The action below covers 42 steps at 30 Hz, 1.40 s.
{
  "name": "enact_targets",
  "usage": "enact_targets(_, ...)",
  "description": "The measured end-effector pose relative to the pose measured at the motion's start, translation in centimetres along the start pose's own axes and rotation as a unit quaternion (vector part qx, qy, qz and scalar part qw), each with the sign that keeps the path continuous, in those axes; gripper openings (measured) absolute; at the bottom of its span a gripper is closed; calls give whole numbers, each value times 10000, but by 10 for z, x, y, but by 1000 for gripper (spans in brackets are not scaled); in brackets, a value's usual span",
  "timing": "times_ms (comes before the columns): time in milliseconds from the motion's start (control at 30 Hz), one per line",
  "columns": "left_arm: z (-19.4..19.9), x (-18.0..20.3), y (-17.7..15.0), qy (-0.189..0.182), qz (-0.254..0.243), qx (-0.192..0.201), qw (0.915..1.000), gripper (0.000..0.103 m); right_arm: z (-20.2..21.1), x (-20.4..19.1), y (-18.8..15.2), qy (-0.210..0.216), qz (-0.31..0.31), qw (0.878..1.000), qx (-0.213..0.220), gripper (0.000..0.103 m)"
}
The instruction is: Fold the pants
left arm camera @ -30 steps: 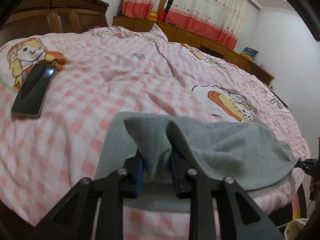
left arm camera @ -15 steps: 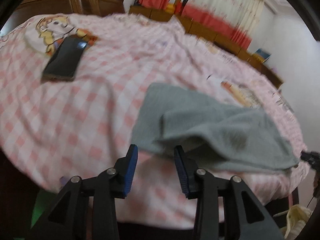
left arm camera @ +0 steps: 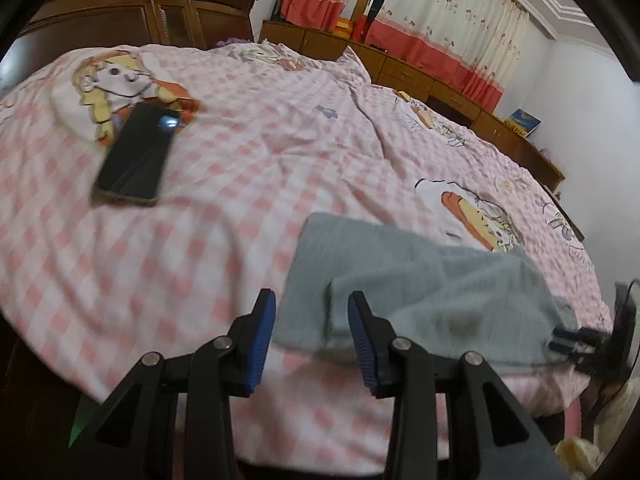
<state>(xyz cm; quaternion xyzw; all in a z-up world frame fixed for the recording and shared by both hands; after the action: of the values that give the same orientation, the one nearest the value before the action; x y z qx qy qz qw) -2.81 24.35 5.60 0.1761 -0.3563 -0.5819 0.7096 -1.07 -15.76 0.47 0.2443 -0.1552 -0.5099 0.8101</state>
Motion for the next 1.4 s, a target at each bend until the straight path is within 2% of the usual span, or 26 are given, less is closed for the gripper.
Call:
enact_targets(167,-36,7,8,-66,175,-254,9995,39,-17,-10,-12,-46,-9,9997,-254,40)
enact_targets(300,-51,16,3,-248,116,-424,9987,39,-20,-15,-20,-116,146,9996,-211,45)
enact_targets(467,-67,23,-7,-166,52,-646,9978,40,-24,-15,-22,-80,24,9999,-143,50)
enact_targets(567,-76,23,-15,-114,110,-803,9966,45,-25,-15,-24,-57,-27,10000,-53,52)
enact_targets(800,-82,43,-23,52,-190,-752,9970,51,-22,-11,-23,181,-298,9994,24,56)
enact_targets(900,-83,52,-24,125,-351,-690,9969,51,-13,-5,-11,428,-422,9982,-87,55)
enact_targets(1133,-84,58,-20,-139,-199,-588,9980,51,13,41,45,354,-521,9970,447,55)
enact_targets(1333,-87,55,-16,-97,2,-650,9978,50,-10,97,94,252,-1089,9928,434,55)
enact_targets(1400,-84,54,-15,137,-52,-577,9982,50,-22,104,104,225,-1175,9922,339,56)
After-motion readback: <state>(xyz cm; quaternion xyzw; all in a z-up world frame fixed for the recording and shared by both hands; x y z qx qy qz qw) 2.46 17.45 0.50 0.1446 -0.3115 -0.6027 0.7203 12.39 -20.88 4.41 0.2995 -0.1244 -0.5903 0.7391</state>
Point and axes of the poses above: each gripper's, at about its wrist camera, not at the fingertips, and z roughly against the way its jaws point, x to its right, y to its top, the point moved 4 cm from there along -z, roughly the way its jaws point, and after that the axes turned 2 degrees about z, right-handed, at the moved point
